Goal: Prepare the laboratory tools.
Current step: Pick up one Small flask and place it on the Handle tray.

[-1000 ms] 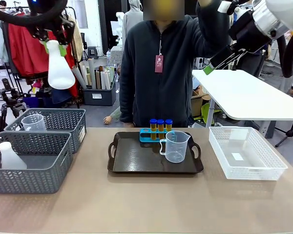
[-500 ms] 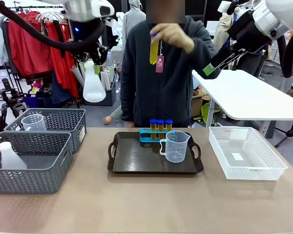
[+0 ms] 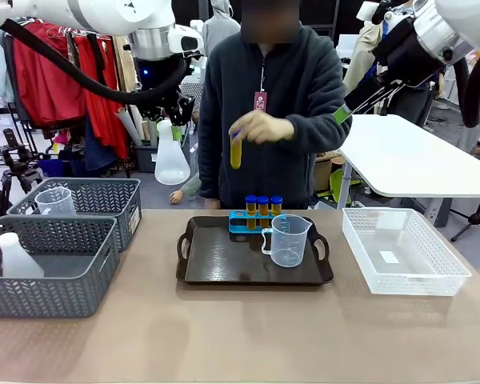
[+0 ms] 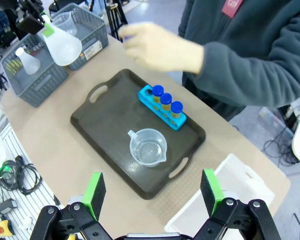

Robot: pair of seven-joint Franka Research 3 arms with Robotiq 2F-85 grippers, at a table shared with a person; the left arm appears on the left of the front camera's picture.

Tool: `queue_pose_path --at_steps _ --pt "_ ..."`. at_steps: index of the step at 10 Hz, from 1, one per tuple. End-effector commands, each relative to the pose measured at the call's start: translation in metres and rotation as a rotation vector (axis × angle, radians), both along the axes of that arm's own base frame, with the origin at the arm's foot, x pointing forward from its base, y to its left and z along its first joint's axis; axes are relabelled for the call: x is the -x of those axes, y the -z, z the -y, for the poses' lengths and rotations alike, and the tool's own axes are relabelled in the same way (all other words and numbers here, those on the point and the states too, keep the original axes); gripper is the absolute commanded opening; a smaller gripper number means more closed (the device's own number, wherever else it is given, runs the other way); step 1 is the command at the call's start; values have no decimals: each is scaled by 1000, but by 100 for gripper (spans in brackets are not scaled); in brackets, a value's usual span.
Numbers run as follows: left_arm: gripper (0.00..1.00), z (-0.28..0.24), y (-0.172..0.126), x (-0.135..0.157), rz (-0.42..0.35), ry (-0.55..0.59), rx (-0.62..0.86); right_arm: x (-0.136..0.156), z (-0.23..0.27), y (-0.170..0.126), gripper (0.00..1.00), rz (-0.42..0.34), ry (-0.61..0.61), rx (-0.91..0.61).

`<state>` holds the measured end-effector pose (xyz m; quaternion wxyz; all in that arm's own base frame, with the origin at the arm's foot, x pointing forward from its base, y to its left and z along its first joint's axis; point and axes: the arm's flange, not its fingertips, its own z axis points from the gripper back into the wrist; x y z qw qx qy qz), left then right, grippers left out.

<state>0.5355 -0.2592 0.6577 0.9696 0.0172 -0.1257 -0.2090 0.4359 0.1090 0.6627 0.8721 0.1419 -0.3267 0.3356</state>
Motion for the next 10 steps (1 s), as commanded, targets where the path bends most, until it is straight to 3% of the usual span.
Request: queue_pose_path --at_steps 1,10 --pt "0 -16 -15 2 2 2 29 0 1 -1 100 0 -3 -6" --pt "0 -19 -16 -1 16 -33 22 0 1 -1 100 0 -3 -6"
